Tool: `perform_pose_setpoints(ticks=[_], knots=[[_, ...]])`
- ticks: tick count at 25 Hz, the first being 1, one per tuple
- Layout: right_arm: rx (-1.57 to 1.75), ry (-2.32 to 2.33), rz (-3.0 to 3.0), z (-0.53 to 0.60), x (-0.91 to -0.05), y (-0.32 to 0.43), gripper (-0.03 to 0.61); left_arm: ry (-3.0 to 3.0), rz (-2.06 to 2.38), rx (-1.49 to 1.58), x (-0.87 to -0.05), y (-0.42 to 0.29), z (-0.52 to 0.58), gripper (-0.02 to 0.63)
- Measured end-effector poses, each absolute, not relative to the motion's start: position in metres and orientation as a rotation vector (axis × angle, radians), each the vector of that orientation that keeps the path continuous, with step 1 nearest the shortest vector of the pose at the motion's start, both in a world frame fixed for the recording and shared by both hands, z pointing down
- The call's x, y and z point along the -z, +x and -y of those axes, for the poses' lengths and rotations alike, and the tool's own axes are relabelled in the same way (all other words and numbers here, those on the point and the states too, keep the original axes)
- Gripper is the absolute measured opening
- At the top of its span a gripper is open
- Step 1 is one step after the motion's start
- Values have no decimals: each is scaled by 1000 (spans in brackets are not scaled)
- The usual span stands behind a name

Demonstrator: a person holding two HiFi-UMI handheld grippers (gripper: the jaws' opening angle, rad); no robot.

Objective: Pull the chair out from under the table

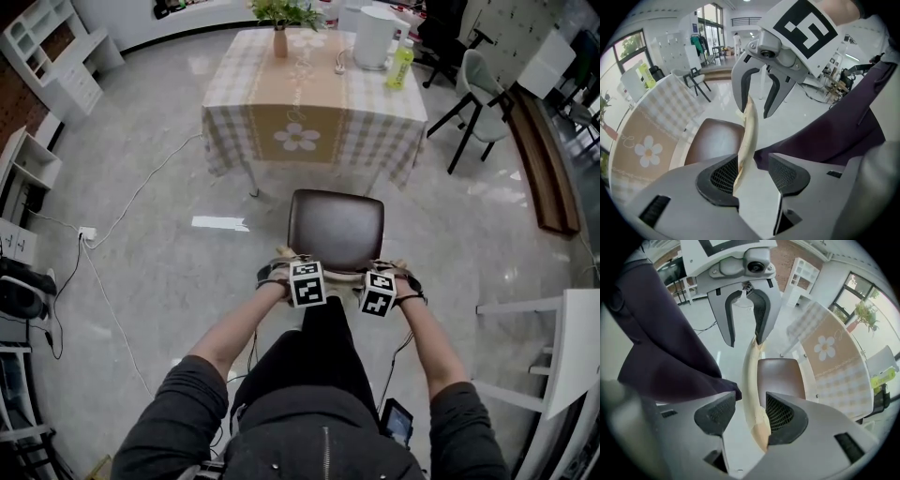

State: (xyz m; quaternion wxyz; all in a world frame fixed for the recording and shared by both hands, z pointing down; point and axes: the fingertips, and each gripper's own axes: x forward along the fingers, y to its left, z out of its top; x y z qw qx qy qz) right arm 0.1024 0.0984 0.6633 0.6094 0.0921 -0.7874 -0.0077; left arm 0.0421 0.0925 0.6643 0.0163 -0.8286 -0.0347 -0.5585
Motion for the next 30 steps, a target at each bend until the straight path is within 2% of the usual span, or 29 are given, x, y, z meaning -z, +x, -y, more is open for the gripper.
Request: perform_pose_setpoints(ticks=[5,18,22,27,30], knots=[[-39,337,1891,-100,-639,100,169,-2629,44,1668,-645,42,-92,209],[-516,1262,2419,-45,-501,122,176,-2958,-496,1222,-545,53,-51,207],[-596,1579,2548,-38,-448,132,176,-3030,-729,964,-504,57,-34,206],[-507,1843,2473,-45,-414,144,175,-3094,-1092,548,-442,55,-22,202],[-452,1911,2467,-55,-397,143,175,-3036,-1195,395,-415,54,-25,177]])
